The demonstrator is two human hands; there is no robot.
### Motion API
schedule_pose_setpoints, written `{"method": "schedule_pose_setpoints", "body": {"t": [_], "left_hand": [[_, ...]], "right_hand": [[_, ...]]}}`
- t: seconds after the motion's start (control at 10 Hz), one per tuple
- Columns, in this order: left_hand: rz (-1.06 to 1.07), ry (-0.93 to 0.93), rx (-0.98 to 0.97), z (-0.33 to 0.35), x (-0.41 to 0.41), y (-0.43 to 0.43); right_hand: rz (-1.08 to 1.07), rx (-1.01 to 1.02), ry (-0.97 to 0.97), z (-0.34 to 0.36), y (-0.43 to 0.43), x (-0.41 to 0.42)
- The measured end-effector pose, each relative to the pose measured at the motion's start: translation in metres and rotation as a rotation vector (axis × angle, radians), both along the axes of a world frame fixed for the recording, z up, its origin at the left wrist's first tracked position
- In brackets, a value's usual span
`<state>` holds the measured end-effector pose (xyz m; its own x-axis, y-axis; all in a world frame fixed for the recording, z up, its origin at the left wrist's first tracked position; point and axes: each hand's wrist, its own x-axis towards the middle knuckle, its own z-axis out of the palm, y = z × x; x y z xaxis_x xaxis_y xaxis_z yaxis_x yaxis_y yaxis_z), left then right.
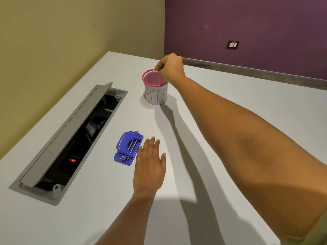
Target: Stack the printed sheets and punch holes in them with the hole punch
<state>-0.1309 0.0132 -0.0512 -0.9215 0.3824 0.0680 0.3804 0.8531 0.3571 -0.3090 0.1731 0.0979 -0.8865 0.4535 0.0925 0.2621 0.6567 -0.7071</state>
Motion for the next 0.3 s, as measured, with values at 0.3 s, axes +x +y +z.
{"method": "schedule_pose_setpoints", "body": {"t": [0.3], "left_hand": [[0.002,0.012,0.020,0.001,0.000,0.001]], "right_hand": [[-0.063,-0.015,0.113,-0.011,0.000,0.007]]}}
